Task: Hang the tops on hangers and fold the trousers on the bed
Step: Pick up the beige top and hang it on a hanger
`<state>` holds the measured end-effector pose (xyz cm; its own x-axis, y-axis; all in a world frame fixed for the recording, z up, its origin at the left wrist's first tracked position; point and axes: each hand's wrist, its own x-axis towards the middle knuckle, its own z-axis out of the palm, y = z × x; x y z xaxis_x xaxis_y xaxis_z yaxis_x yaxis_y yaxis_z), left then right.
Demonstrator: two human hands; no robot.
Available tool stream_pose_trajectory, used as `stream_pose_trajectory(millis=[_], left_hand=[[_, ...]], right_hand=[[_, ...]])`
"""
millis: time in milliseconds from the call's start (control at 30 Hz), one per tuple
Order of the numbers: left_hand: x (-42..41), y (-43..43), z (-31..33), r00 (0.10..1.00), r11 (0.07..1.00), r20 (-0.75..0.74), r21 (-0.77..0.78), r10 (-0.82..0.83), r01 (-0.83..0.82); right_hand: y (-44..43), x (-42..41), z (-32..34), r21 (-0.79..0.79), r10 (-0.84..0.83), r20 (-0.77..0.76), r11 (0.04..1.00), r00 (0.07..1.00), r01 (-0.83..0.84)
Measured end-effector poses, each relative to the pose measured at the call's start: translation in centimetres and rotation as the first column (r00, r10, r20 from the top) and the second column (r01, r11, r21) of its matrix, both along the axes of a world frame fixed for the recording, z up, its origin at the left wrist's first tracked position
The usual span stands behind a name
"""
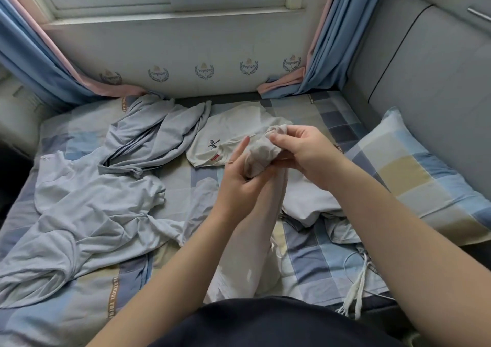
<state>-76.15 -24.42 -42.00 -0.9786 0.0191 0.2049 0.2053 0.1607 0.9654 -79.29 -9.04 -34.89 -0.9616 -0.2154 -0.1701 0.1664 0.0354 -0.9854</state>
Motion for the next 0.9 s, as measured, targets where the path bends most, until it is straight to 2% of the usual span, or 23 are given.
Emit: stream_pose_trajectory(millis=[67,133,233,300,367,433,500,567,667,733,767,833,900], left_hand=[[0.0,-0.2,0.8,0.997,0.982,0.075,0.187,-0.017,0.003],[-0.1,-0.2,1.6,0.974,0.939,0.228,0.337,-0.011,-0.068],[-0.4,-0.3,2.6,0.936,0.879,0.351,0.454,-0.026,-0.145],[-0.7,-0.4,3.3,0.931,0.843,0.358,0.520,-0.071,-0.135],[-1.2,-0.8,3.5,0.918,0.837,0.390,0.524,-0.067,-0.161],[-1.8,-1.7,3.3,0.894,0.841,0.447,0.477,0.020,-0.257],[-2.3,-2.8,2.5,0.840,0.818,0.524,0.415,0.144,-0.399],[-2.6,-3.9,1.7,0.792,0.829,0.579,0.333,0.196,-0.449],[-1.9,-4.7,0.4,0.780,0.931,0.601,0.158,0.173,-0.329],[-0.8,-4.3,-0.7,0.825,0.985,0.556,0.064,0.099,-0.162],[0.0,-3.8,-1.3,0.848,0.995,0.530,0.087,-0.002,-0.052],[1.9,-2.4,-2.6,0.832,0.975,0.508,0.135,-0.221,0.177],[3.2,-0.7,-4.6,0.820,0.954,0.522,-0.038,-0.235,0.297]], right_hand=[[0.9,-0.1,-1.3,0.083,0.048,-0.049,0.996,0.998,-0.043],[1.9,0.1,-3.4,0.073,0.121,-0.030,0.990,0.992,-0.119],[2.4,1.2,-8.5,-0.004,0.258,0.076,0.966,0.963,-0.258],[1.8,2.3,-12.5,0.071,0.297,0.170,0.947,0.940,-0.312],[1.3,2.9,-15.2,0.234,0.253,0.230,0.923,0.940,-0.306],[1.7,2.8,-16.7,0.352,0.165,0.227,0.905,0.960,-0.239],[2.3,2.7,-16.4,0.396,0.111,0.191,0.900,0.975,-0.180],[2.9,2.9,-14.8,0.404,0.082,0.154,0.904,0.985,-0.139],[2.5,2.5,-11.0,0.339,-0.032,0.102,0.941,0.994,-0.005],[1.8,1.9,-8.4,0.220,-0.129,0.143,0.971,0.981,0.095],[1.5,1.6,-7.1,0.158,-0.154,0.171,0.979,0.973,0.128],[0.7,0.9,-5.0,0.042,-0.163,0.199,0.987,0.966,0.158],[0.1,0.3,-3.5,-0.081,-0.171,0.218,0.978,0.961,0.192]])
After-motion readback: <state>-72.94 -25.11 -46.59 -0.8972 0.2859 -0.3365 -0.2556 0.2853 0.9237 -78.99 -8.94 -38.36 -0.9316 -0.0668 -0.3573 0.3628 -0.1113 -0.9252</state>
